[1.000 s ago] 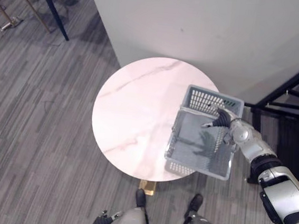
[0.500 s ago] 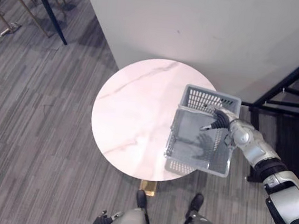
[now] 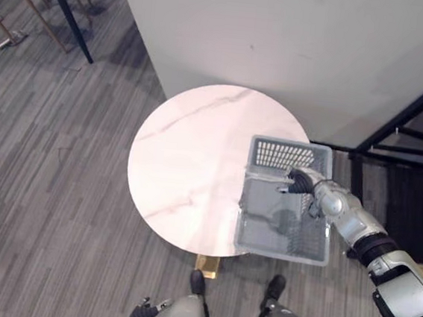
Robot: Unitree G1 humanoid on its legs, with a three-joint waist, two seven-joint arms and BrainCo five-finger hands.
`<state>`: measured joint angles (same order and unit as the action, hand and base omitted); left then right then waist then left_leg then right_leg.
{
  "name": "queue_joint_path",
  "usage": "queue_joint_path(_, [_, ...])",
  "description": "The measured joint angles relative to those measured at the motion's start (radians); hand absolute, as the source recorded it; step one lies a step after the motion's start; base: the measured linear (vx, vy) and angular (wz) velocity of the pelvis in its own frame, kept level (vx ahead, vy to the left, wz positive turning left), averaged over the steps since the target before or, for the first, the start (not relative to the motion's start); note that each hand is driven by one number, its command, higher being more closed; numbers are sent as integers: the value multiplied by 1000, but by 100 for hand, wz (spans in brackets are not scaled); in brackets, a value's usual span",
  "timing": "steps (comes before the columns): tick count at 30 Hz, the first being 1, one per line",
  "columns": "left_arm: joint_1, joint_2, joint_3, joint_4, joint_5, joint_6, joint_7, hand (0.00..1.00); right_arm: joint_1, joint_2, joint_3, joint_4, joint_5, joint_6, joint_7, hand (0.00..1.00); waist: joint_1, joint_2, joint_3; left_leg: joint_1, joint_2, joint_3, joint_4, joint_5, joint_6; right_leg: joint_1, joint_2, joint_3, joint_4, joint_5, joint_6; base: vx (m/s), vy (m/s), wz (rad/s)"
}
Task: Pick vegetable in the basket
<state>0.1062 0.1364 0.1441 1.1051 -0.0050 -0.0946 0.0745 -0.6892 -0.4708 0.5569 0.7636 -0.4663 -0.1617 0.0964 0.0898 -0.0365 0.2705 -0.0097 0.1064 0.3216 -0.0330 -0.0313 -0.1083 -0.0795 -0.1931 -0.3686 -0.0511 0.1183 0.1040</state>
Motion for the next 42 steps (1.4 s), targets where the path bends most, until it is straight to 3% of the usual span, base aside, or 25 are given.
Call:
queue_joint_path(5, [0, 14, -1, 2, 11, 0, 7, 0, 4, 26, 1, 69, -37, 1, -4, 100, 7, -24, -16, 11, -2, -2, 0, 0, 0, 14, -2, -2, -2, 0, 0, -2, 0, 1])
queue_joint_path(15, [-1, 14, -2, 9, 30, 10, 7, 0, 5, 43, -1, 117, -48, 3, -19, 100, 5, -24, -30, 28, -9, -5, -37, 21, 9, 17, -2, -5, -4, 1, 1, 0, 0, 0])
queue_joint_path(22, [0, 17, -12, 10, 64, 11, 6, 0, 17, 35, 37, 111, -75, -6, 25, 100, 0, -25, -55, 38, -11, -4, -42, 21, 9, 31, -1, -6, -17, 3, 4, 0, 0, 0])
queue_joint_path(31, [8, 26, -19, 9, 69, 11, -1, 0, 83, -95, 129, -151, -36, -51, 96, 100, -7, -42, -94, 50, -11, 4, -44, 20, 9, 35, 0, 4, -19, 8, 5, -7, -6, -2])
queue_joint_path(42, [43, 33, -18, 11, 91, 11, 0, 0, 146, -227, 128, -428, 54, -91, 106, 100, -33, -62, -154, 65, -11, 24, -44, 20, 9, 38, 1, 27, -22, 14, 9, -17, -9, -5])
